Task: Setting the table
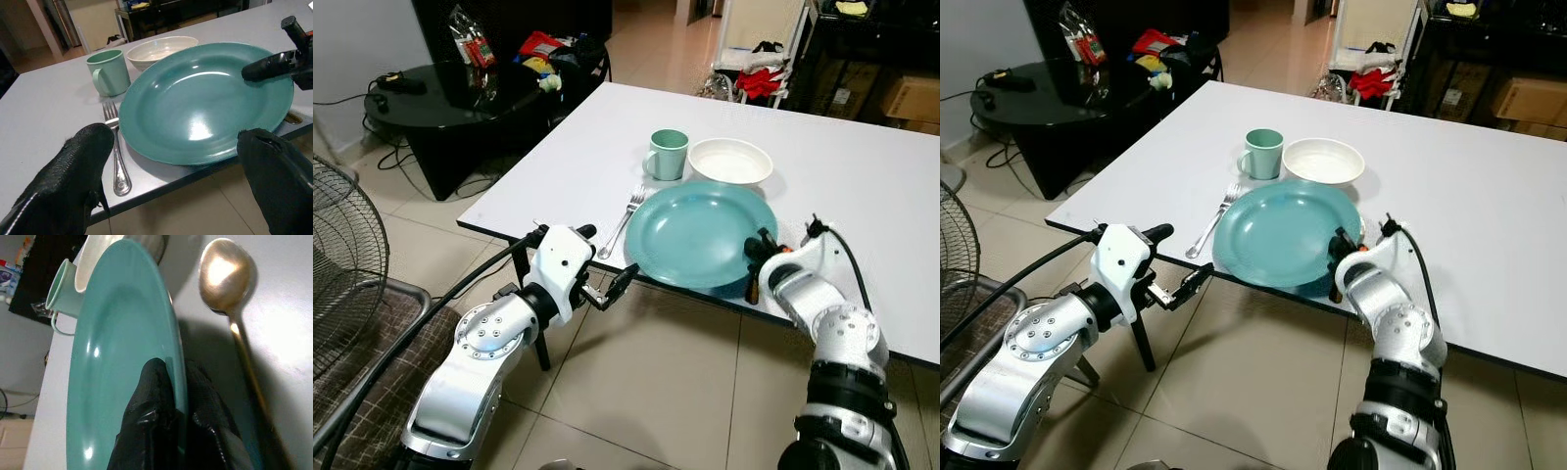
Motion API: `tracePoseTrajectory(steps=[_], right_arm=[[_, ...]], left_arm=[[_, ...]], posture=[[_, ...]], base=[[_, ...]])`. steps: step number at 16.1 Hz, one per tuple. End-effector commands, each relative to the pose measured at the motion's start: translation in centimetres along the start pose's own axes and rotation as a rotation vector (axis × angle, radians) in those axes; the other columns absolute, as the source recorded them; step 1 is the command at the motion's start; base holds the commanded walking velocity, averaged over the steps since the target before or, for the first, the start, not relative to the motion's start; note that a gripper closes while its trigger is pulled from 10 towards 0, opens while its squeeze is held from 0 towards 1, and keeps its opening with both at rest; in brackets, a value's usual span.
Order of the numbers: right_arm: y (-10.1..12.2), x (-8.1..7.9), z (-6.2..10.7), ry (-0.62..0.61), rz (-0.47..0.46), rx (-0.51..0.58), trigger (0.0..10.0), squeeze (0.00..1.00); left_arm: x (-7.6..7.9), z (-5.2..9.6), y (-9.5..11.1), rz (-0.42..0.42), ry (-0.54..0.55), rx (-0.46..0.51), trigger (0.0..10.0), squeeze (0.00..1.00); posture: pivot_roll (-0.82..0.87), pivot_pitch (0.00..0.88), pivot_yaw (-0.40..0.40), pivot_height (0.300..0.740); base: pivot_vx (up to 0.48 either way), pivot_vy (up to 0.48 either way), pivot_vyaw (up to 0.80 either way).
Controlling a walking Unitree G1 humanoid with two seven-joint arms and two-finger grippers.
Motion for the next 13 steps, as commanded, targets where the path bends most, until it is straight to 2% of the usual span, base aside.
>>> tracePoseTrajectory(steps=[1, 5, 6, 7, 8, 13], right_arm=[[0.3, -0.7, -0.2, 0.028, -0.023, 0.006, 10.0, 0.0], [0.1, -0.1, -1.3, -0.003, -0.055, -0.014, 10.0, 0.0], [0.1, 0.0, -1.4, -0.007, -0.057, -0.014, 10.0, 0.27], [0.1, -0.1, -1.5, -0.009, -0.067, -0.009, 10.0, 0.89], [0.1, -0.1, -1.6, -0.009, -0.068, -0.009, 10.0, 1.0], [0.5, -0.1, -0.9, -0.018, -0.04, -0.005, 10.0, 1.0]], left_arm=[[-0.4, 0.2, 0.2, -0.005, 0.009, -0.002, 10.0, 0.0], [-0.1, 0.2, 0.2, -0.007, -0.014, -0.002, 10.0, 0.0], [-0.1, 0.2, 0.2, -0.008, -0.015, -0.002, 10.0, 0.0], [-0.2, 0.2, 0.2, -0.009, -0.015, -0.002, 10.0, 0.0], [-0.2, 0.2, 0.2, -0.011, -0.015, -0.002, 10.0, 0.0], [-0.2, 0.3, 0.2, -0.01, -0.014, -0.003, 10.0, 0.0]], posture=[[0.04, 0.0, -0.003, 0.74], [0.04, 0.0, 0.001, 0.74], [0.04, 0.0, 0.001, 0.74], [0.05, 0.0, -0.001, 0.74], [0.05, 0.0, -0.003, 0.74], [0.05, 0.0, 0.0, 0.74]], base=[[0.0, 0.0, 0.0], [0.0, 0.0, 0.0], [0.0, 0.0, 0.0], [0.0, 0.0, 0.0], [0.0, 0.0, 0.0], [0.0, 0.0, 0.0]])
Point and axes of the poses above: a point about 5 cm out from each wrist's last joint towards the gripper, its own z axis pointing back from the gripper into the wrist, its own y axis along the axis of the wrist's last joint, x = y × z, the point moved 3 cm from there along -z, pointing out of the wrist towards the gripper, and after that the axes turned 12 degrees about -z, right-handed, at the moved point
